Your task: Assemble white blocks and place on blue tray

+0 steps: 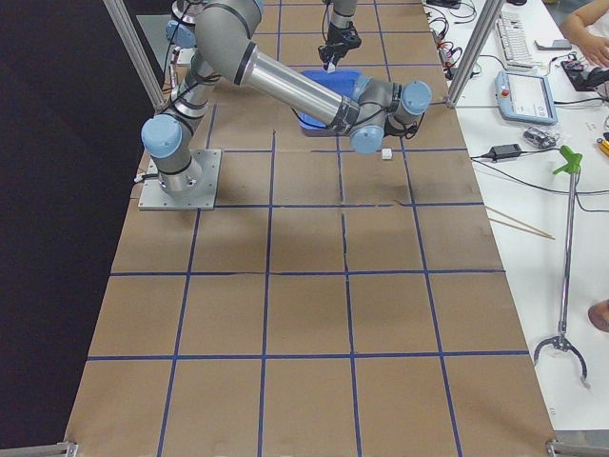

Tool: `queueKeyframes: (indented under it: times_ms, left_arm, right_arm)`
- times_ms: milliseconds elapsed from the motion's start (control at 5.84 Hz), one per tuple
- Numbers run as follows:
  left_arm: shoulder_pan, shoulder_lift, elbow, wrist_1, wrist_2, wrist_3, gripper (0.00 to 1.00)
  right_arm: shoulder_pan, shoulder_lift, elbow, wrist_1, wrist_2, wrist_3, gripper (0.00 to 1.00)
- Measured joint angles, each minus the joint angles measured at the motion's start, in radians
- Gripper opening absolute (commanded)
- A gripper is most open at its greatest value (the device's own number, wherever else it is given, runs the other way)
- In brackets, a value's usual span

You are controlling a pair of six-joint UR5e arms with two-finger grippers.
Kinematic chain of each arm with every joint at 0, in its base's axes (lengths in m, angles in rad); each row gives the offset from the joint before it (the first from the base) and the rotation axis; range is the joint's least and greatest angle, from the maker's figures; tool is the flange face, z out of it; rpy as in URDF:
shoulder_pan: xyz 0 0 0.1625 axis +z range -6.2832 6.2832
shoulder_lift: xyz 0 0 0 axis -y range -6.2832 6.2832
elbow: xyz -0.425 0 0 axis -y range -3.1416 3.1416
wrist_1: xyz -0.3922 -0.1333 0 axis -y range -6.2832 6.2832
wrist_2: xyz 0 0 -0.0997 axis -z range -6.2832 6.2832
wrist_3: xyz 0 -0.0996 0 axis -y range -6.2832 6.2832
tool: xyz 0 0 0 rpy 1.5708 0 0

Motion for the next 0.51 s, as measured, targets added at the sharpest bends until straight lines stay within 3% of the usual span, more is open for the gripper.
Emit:
queueKeyframes:
  times_ms: [514]
  left_arm:
    - [-0.093, -0.106, -0.015, 0.23, 0.042, 0.166, 0.01]
  right_arm:
    - [-0.003, 0.07, 0.032, -0.129, 0.026, 0.087, 1.0]
